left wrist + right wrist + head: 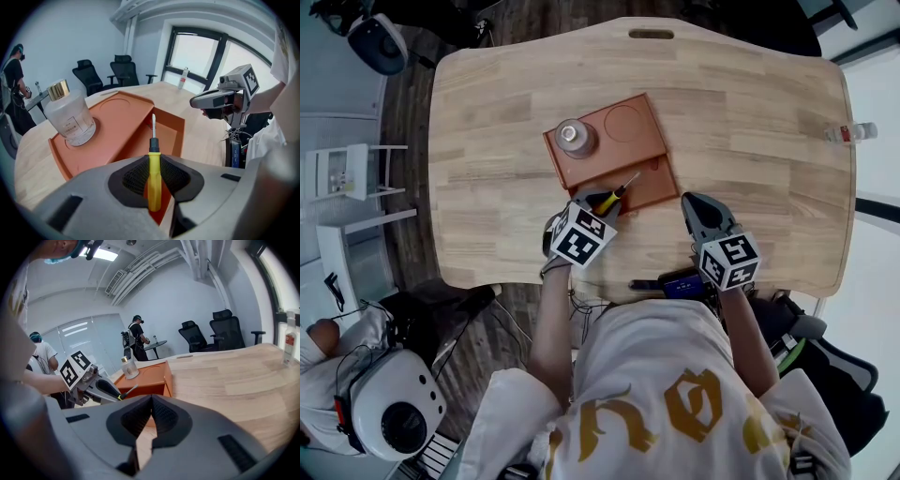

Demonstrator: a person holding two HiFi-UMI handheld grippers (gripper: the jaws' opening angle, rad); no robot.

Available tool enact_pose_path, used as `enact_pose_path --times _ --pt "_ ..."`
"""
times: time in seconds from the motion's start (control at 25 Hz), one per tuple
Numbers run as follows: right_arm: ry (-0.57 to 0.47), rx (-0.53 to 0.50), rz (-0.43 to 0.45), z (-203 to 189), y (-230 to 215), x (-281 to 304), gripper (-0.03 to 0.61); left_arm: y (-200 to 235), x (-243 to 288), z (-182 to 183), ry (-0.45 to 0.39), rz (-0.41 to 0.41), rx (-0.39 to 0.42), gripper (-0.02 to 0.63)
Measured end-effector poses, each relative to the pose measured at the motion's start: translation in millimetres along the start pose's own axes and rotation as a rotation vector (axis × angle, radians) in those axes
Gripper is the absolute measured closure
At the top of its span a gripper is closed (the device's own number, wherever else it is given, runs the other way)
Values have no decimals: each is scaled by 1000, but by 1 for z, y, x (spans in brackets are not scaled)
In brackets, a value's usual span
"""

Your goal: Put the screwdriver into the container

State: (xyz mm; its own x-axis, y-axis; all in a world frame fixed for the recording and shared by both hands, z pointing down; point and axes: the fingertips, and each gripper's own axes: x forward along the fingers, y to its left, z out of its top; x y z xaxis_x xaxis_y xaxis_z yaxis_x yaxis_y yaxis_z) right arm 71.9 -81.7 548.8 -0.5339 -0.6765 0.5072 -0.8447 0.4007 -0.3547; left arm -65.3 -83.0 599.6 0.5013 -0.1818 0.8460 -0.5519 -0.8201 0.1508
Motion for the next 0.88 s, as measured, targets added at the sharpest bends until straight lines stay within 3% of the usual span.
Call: enact_pose_path --times 0.32,0.6,0.88 --pt "11 -9 4 -3 0 2 568 5 7 -6 41 28 -3 540" --pt "24 -3 0 -5 -3 -1 568 6 15 -11 134 33 -41 540" --pt "49 -4 10 -15 -1 3 568 10 26 -17 216 38 2 540"
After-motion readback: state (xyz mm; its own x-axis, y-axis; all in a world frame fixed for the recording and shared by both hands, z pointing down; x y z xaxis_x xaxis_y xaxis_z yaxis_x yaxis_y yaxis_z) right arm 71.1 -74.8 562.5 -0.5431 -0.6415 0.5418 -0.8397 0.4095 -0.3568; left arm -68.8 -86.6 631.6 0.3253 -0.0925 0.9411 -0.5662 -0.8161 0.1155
